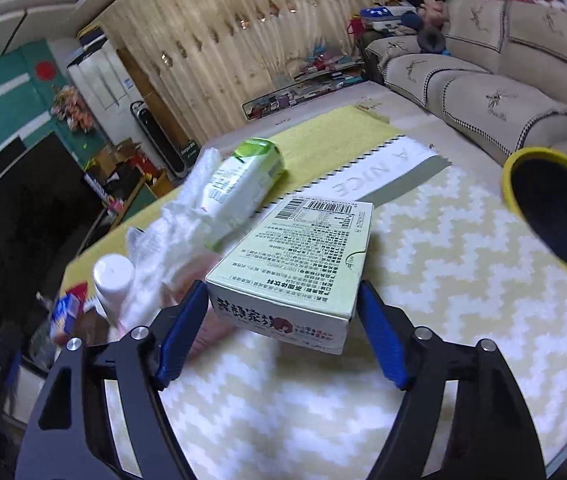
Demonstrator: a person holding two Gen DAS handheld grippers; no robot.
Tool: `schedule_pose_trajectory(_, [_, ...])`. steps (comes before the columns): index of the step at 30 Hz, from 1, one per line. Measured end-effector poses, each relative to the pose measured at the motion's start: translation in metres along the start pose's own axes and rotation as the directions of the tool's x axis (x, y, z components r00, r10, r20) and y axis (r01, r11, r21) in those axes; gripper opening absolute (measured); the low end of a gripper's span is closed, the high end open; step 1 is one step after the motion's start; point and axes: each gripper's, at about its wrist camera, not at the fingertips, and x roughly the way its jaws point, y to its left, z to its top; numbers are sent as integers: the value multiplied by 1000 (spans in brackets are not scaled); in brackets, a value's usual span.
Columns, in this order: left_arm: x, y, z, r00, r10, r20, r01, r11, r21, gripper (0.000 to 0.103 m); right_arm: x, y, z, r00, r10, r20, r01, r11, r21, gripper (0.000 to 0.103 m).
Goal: Collect trash
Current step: 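Grasp the cream barcode-printed box with the right gripper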
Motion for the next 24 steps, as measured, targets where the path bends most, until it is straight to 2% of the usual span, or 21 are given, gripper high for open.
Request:
schedule_pose_trajectory(5, [7,-6,-4,1000,9,-24,-8,1000,29,92,-15,-28,-8,998,-31,-55,24,993,-117,72])
schedule_pose_trajectory(8, [11,-9,-5,999,3,-40,-1,999,43,92,-17,-46,-13,991,-65,-120,44,984,-171,72])
schedule_pose_trajectory(12, [16,-15,-8,998,-12,-64,16,998,66,92,-11,-65,-14,978,-105,-180,78,986,-149,73])
schedule_pose_trajectory(14, [19,-19,-10,997,-18,-75,24,997,79,92,-7,-69,-11,974,-116,-193,93,988,-122,83])
schedule_pose_trajectory(19, [24,-26,-13,995,-25,-93,35,994,107,92,3,-63,10,971,-134,-198,118,989,-94,88])
schedule_pose_trajectory(21, [25,-27,-14,994,-38,-101,49,993,105,92,9,-55,18,964,-203,-171,184,975,-123,89])
schedule_pose_trajectory(24, [26,-26,-14,993,-47,-108,58,993,103,92,20,-52,18,949,-256,-186,232,962,-141,89])
